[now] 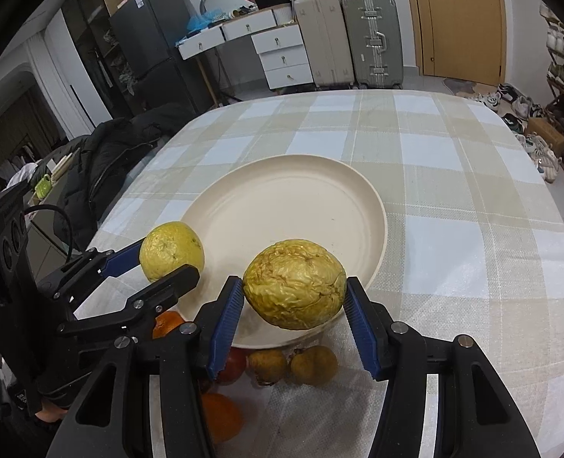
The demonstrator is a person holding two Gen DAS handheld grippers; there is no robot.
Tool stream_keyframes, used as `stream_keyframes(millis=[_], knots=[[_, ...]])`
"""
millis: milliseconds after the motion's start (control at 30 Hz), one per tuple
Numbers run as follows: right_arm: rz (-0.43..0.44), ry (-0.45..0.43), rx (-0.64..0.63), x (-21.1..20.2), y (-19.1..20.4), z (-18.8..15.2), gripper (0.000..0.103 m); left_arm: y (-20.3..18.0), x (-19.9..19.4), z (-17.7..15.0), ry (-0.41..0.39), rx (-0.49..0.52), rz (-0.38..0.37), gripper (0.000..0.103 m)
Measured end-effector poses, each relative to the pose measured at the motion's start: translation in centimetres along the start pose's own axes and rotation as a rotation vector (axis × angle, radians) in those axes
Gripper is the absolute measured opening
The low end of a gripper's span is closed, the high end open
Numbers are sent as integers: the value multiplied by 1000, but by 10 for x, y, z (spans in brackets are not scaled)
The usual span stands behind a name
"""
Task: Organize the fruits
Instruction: 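Carry both fruits onto the cream plate and open both tools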
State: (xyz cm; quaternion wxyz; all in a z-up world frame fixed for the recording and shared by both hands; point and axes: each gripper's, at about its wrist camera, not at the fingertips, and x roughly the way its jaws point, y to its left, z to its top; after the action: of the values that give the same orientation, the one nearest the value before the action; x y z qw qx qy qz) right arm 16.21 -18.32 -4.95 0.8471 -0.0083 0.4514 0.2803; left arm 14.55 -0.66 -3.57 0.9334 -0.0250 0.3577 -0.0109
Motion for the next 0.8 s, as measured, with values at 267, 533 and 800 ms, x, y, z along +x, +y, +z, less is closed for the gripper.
stream_keyframes(millis=[267,533,800], knots=[[-10,45,11,18,-2,7,55,1,12,2,32,1,11,52],[-3,74,14,25,-2,9,55,-4,14,1,46,29,22,53],[-15,23,0,4,-2,8,67,-4,-2,3,-1,38,22,57]])
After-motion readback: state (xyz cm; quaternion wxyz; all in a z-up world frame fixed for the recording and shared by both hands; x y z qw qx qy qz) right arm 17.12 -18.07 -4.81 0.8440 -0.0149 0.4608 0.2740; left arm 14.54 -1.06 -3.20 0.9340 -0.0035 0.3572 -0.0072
